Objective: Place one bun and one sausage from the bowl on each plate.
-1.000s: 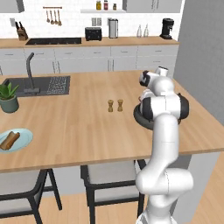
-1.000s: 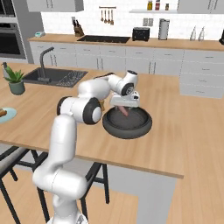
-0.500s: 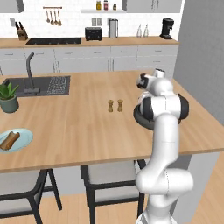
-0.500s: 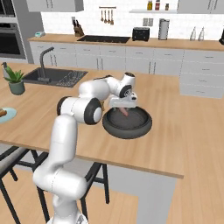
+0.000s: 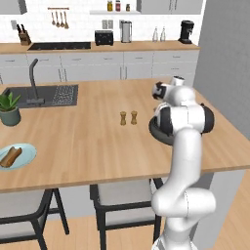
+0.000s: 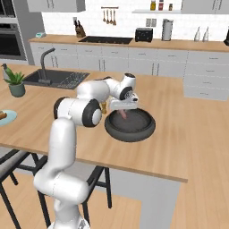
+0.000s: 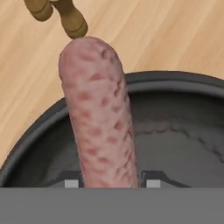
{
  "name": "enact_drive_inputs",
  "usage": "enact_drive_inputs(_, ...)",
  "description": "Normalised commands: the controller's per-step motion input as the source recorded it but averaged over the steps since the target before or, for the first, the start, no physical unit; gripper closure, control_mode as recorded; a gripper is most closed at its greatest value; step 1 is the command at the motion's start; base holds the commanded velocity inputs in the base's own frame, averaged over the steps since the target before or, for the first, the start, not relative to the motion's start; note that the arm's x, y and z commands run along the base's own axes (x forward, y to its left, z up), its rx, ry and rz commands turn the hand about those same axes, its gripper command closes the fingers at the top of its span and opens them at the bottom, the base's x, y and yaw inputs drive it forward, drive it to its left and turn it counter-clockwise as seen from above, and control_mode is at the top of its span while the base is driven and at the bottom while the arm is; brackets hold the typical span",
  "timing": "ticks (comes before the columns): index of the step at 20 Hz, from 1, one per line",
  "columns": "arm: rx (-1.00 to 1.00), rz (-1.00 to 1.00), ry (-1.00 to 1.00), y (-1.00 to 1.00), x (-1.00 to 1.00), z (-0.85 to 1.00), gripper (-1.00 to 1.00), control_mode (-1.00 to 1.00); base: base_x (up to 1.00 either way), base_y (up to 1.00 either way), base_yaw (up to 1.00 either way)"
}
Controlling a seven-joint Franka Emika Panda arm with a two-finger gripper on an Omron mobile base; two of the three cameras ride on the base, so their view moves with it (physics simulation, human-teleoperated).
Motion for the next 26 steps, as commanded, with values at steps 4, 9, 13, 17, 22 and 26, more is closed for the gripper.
enact_drive_inputs(4, 0.0, 0.0, -0.06, 0.14, -0.41, 0.88, 1.0, -1.0, 0.0, 0.0, 0.0)
enact_drive_inputs(9, 0.0, 0.0, -0.02, 0.21, -0.6, 0.99, 1.0, -1.0, 0.0, 0.0, 0.0)
enact_drive_inputs(13, 0.01, 0.0, 0.0, 0.49, -0.58, 0.63, 1.0, -1.0, 0.0, 0.0, 0.0)
enact_drive_inputs(17, 0.0, -0.02, 0.01, 0.73, -0.53, 0.09, 1.0, -1.0, 0.0, 0.0, 0.0)
enact_drive_inputs(22, -0.03, 0.07, 0.07, 0.59, -0.24, -0.06, 1.0, 1.0, -0.14, 0.2, 0.04)
enact_drive_inputs(26, 0.0, 0.0, 0.0, 0.0, 0.0, 0.0, 1.0, 1.0, -0.56, 1.0, 0.07)
